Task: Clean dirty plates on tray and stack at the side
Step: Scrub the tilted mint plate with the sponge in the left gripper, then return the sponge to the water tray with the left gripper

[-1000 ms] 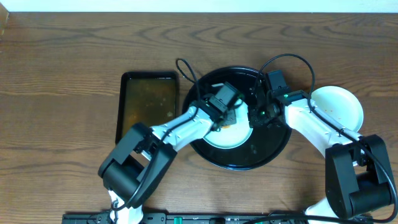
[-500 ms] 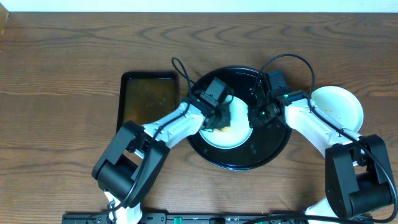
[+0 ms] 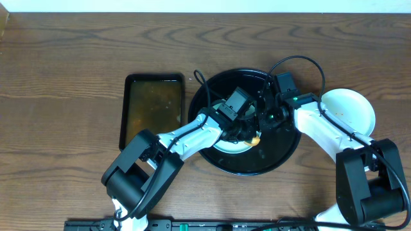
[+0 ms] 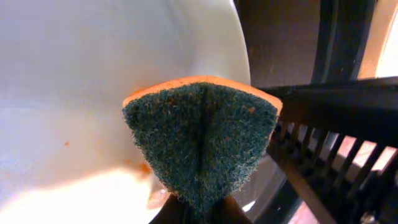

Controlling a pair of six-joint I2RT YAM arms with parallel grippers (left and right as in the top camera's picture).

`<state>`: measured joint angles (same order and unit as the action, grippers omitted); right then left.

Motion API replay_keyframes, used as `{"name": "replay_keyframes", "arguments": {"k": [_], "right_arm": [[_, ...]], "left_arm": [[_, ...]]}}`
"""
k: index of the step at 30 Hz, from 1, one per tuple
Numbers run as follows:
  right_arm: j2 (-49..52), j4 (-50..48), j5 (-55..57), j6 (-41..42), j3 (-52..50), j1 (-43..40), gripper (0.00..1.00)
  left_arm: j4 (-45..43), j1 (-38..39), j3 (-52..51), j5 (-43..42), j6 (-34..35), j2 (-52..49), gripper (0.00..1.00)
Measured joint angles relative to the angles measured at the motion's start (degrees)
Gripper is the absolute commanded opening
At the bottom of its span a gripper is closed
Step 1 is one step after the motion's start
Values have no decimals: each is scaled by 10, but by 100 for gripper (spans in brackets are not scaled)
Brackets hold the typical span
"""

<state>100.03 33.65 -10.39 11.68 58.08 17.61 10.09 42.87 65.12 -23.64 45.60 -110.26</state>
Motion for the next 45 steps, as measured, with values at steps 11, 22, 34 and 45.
{"name": "replay_keyframes", "arguments": {"k": [11, 22, 34, 45], "right_arm": [[0, 0, 0, 0, 0, 0, 1], [0, 0, 0, 0, 0, 0, 1], [0, 2, -6, 16, 1, 7, 1], [0, 10, 15, 28, 2, 6, 38]], "left_arm": [[-14, 2, -1, 43, 26, -23, 8], [65, -83, 13, 155, -73, -9, 8], [158, -144, 9, 155, -123, 18, 8], [225, -184, 0, 256, -146, 168, 8]]}}
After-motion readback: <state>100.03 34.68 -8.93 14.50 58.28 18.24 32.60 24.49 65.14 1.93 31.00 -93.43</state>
